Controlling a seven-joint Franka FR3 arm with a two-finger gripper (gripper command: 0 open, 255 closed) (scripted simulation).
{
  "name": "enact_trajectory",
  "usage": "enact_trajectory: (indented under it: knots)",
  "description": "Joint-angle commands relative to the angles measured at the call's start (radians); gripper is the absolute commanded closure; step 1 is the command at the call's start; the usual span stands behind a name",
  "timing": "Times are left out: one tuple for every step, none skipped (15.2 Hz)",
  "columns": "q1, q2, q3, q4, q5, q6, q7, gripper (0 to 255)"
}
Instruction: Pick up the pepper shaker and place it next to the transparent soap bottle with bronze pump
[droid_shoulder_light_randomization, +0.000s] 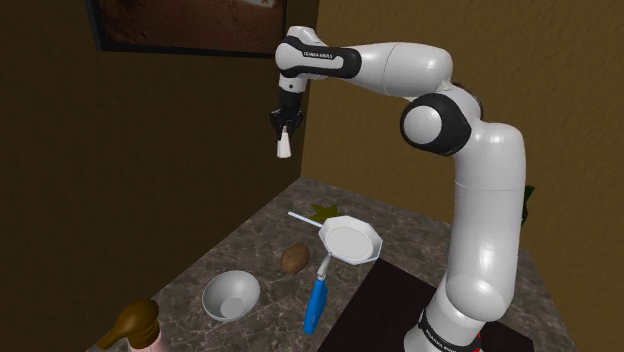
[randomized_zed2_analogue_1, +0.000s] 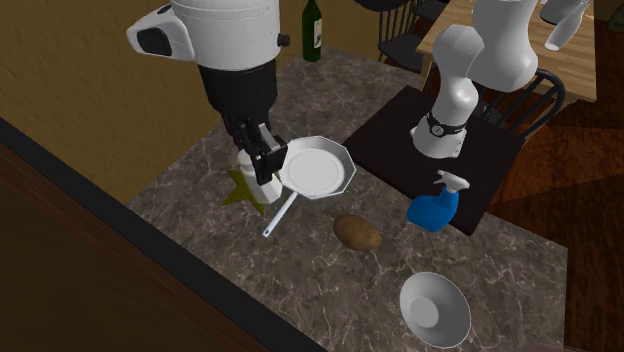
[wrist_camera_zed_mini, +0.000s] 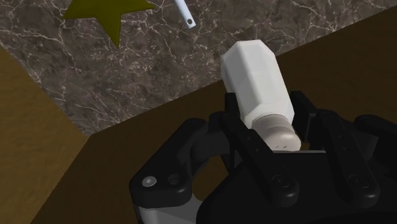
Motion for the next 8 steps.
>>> enact_trajectory:
  knots:
    - [0.014,-0.012,0.006,-0.007,-0.005,-0.004,0.020,255]
    - [0.030,-0.029,0.012,-0.032,-0.010,0.005,0.041,255]
    - [0.045,-0.045,0.019,-0.055,-0.015,0.013,0.062,255]
    - [0.060,-0.059,0.025,-0.075,-0.020,0.020,0.083,255]
    - [0.075,-0.073,0.032,-0.094,-0.024,0.026,0.105,255]
    - [0.090,-0.085,0.040,-0.111,-0.029,0.032,0.127,255]
    - [0.104,-0.096,0.047,-0.126,-0.033,0.037,0.148,255]
    - [0.118,-0.106,0.055,-0.140,-0.038,0.041,0.170,255]
